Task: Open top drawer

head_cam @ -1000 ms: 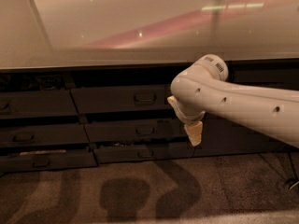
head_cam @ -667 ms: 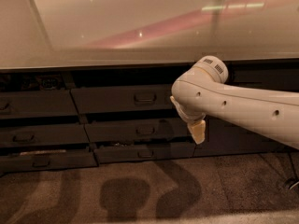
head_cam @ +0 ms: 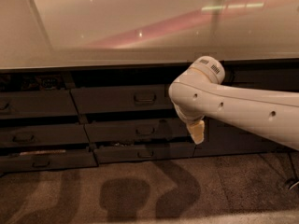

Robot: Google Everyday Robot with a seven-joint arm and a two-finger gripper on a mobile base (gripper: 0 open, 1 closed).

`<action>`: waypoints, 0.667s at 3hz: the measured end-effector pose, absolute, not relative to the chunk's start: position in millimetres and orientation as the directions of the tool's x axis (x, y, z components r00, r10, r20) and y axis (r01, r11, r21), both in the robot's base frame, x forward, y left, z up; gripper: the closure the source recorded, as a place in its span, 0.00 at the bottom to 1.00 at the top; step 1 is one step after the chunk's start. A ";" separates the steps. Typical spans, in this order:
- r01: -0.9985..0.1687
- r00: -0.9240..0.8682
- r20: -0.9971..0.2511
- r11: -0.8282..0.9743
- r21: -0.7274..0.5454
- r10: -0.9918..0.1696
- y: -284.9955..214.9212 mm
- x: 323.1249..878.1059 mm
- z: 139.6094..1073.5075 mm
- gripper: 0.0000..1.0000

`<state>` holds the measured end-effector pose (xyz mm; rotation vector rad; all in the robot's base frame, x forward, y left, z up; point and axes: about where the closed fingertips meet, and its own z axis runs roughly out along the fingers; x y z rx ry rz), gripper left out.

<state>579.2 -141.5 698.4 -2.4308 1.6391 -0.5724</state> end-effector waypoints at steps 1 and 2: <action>-0.853 0.256 0.254 -0.342 -0.394 -0.933 -146.3 578.2 703.2 0.00; -0.859 0.136 0.212 -0.222 -0.461 -0.968 -147.7 577.7 703.6 0.00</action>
Offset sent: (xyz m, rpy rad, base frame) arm -0.0019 -0.0077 0.0051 0.1411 -0.2043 -0.3636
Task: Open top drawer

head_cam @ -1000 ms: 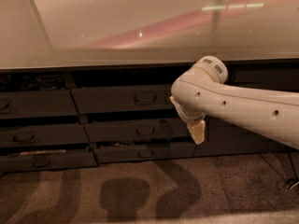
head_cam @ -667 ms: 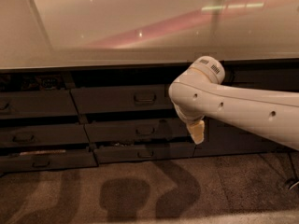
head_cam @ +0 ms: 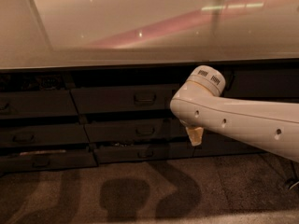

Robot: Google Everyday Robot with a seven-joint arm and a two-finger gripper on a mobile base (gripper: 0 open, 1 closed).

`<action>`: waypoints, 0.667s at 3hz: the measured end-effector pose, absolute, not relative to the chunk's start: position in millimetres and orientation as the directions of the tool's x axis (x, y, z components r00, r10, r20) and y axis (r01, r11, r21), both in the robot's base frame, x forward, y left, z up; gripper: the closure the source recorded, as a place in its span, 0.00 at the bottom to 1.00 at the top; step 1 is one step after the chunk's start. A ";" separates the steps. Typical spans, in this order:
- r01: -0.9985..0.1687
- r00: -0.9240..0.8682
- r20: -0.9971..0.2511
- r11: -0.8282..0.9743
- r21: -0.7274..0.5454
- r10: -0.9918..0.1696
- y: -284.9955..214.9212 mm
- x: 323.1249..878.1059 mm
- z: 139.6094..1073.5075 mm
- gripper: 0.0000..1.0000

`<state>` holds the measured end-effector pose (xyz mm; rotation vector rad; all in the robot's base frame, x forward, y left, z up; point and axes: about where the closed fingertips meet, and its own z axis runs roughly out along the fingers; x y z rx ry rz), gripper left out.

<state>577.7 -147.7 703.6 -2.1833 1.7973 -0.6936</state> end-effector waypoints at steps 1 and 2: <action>-0.867 0.068 0.176 -0.145 -0.476 -0.982 -148.5 577.6 704.2 0.00; -0.867 0.067 0.176 -0.145 -0.476 -0.982 -148.5 577.7 704.2 0.00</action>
Offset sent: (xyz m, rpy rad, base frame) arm -0.0001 -0.0008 0.0006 0.0373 -0.0093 -0.0680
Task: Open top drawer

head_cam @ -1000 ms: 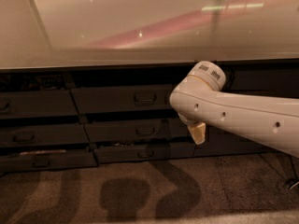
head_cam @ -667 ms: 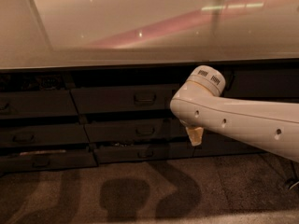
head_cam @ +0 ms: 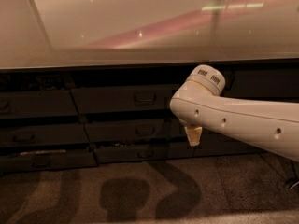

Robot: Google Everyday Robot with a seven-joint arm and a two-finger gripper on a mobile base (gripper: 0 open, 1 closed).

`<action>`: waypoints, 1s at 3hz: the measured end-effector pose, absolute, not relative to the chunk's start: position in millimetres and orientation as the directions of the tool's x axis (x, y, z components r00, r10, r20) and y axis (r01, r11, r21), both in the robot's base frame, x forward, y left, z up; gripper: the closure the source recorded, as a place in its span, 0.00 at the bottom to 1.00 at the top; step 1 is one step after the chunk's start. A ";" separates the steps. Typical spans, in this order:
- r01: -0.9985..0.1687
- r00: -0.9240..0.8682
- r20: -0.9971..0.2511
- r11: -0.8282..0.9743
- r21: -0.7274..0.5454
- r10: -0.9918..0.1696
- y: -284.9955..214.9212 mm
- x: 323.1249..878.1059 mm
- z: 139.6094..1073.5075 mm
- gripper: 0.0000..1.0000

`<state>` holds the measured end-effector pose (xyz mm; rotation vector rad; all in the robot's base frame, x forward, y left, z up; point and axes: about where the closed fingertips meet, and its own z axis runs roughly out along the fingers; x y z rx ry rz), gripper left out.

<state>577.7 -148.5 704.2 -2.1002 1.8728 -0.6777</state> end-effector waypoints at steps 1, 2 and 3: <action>-0.881 0.031 0.178 -0.111 -0.459 -0.984 -159.7 604.1 711.2 0.00; -0.910 -0.009 0.184 -0.068 -0.410 -0.983 -179.6 646.0 716.5 0.00; -0.885 -0.042 0.157 -0.036 -0.464 -0.987 -182.3 667.7 746.6 0.00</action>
Offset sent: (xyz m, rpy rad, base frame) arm 0.1445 -0.0485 0.0523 0.0190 0.0747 -0.1624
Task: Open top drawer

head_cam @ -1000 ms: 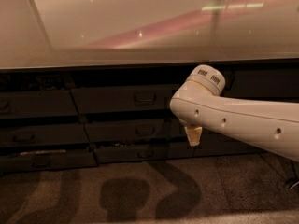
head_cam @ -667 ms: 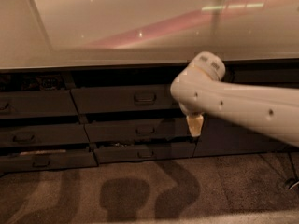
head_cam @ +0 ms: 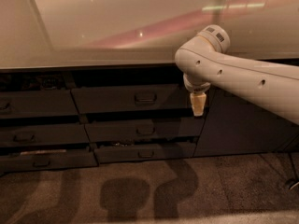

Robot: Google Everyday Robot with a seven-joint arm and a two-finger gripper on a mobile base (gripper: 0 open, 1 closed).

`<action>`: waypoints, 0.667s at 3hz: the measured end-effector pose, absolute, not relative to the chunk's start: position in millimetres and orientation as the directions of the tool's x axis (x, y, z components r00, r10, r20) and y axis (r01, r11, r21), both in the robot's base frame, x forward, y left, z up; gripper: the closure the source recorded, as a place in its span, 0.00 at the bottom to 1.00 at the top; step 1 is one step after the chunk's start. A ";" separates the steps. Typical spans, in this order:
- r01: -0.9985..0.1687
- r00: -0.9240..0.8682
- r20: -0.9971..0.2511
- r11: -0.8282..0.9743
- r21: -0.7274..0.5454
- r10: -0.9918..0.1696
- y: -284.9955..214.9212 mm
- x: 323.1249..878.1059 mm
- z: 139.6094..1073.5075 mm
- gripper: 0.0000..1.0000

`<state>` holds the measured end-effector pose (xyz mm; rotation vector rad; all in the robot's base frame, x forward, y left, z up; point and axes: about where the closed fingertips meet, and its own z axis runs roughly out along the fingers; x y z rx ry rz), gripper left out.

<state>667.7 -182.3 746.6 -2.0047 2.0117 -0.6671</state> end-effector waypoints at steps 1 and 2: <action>-0.885 -0.043 0.157 -0.036 -0.464 -0.987 -182.4 667.7 746.5 0.00; -0.907 -0.097 0.182 0.011 -0.422 -0.978 -210.6 681.3 713.1 0.00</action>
Offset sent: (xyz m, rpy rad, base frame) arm 0.0421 -0.0858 -0.0998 -0.0688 0.1415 -0.1989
